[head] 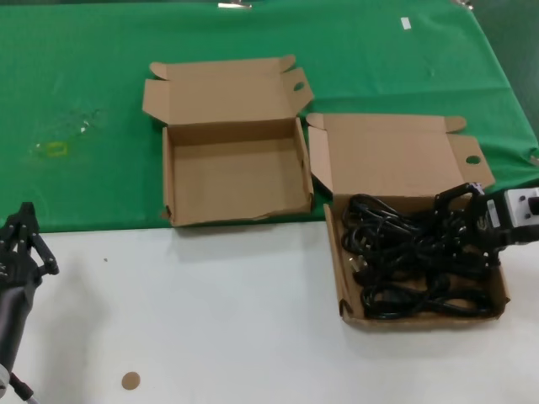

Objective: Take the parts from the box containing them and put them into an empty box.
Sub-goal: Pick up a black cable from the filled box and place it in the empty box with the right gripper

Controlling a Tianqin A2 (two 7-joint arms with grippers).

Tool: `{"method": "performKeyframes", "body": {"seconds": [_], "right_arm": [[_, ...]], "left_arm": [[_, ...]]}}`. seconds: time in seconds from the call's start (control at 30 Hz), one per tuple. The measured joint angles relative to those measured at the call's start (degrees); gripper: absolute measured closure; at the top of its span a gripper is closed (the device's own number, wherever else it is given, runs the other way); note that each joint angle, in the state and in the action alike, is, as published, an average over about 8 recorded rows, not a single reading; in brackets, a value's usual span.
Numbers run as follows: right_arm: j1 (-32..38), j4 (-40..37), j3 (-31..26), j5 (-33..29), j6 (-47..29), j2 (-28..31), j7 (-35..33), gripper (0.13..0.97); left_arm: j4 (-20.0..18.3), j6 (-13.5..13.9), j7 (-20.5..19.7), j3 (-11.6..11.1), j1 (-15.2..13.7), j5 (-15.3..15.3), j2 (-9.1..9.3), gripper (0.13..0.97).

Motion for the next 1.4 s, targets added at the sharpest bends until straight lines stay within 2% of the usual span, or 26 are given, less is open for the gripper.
{"method": "performKeyframes", "body": {"seconds": [0.37, 0.6, 0.9, 1.4], "right_arm": [[1.8, 2.2, 0.8, 0.1, -1.1, 0.5, 2.8, 0.887], [5.4, 1.5, 0.5, -0.5, -0.3, -2.8, 3.7, 0.888], [11.7, -4.1, -2.5, -3.1, 2.6, -12.2, 3.4, 0.888], [22.1, -22.6, -7.3, -7.1, 9.7, -31.0, 0.3, 0.889]], "left_arm": [[0.0, 0.0, 0.0, 0.0, 0.0, 0.0, 0.0, 0.953], [0.0, 0.0, 0.0, 0.0, 0.0, 0.0, 0.0, 0.953], [0.0, 0.0, 0.0, 0.0, 0.0, 0.0, 0.0, 0.953], [0.0, 0.0, 0.0, 0.0, 0.0, 0.0, 0.0, 0.953]]}}
